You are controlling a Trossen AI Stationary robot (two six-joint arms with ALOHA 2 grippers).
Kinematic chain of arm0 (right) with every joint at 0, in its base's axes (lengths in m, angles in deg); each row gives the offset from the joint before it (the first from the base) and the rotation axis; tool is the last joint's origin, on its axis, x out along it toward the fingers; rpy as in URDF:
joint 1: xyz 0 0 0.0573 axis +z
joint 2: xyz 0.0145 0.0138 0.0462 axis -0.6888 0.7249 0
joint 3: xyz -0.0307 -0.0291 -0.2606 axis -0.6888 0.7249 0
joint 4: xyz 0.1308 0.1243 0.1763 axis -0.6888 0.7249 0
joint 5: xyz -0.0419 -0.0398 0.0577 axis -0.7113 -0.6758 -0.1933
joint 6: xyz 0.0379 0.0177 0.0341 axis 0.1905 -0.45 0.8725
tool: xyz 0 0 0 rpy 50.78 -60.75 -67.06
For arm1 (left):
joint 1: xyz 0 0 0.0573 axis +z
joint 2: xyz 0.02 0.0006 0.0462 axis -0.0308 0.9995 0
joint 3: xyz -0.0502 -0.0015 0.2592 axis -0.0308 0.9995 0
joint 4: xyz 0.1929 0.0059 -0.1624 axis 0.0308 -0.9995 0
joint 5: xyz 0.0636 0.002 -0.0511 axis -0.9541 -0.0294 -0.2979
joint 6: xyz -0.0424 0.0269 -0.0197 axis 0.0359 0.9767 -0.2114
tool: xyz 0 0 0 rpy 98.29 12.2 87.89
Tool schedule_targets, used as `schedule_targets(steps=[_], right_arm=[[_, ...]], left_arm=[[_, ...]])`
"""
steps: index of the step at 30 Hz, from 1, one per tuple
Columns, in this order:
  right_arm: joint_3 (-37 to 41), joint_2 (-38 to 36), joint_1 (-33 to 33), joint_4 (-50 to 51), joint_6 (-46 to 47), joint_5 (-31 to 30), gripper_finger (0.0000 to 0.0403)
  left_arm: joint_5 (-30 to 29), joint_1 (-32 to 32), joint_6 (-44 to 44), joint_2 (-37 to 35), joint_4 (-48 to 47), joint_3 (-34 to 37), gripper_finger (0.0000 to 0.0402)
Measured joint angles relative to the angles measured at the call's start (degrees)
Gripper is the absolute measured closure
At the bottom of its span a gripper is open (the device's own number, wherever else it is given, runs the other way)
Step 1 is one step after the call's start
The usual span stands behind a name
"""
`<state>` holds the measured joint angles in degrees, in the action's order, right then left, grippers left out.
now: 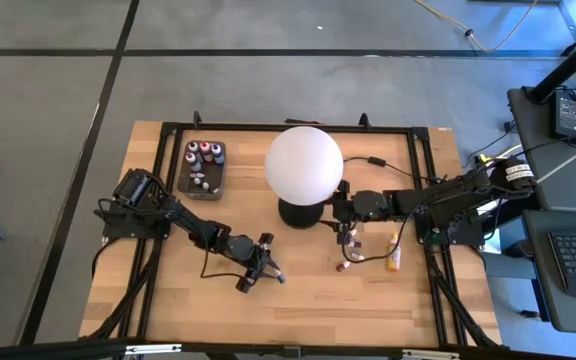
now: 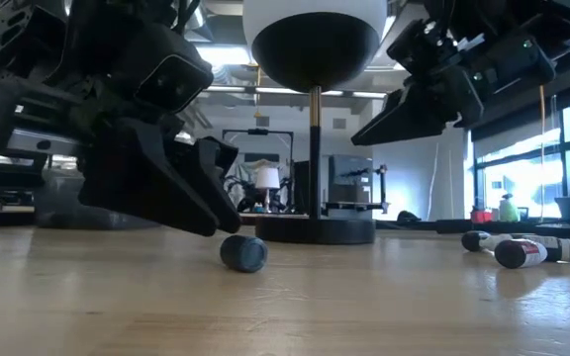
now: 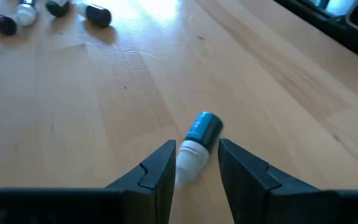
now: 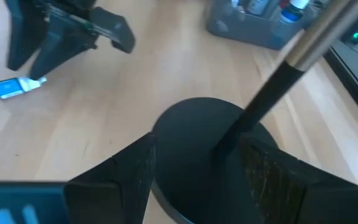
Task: Pick & Place food coloring
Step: Put the small blue food coloring bottle into the black container
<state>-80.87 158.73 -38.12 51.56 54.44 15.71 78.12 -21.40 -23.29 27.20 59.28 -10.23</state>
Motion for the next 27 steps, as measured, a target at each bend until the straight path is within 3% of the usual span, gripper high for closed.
schedule_targets(steps=[27], right_arm=[[0.0, 0.0, -0.9, 0.0, 0.0, 0.1, 0.0173]], left_arm=[[0.1, 0.7, 4.5, 0.0, 0.0, 0.0, 0.0295]])
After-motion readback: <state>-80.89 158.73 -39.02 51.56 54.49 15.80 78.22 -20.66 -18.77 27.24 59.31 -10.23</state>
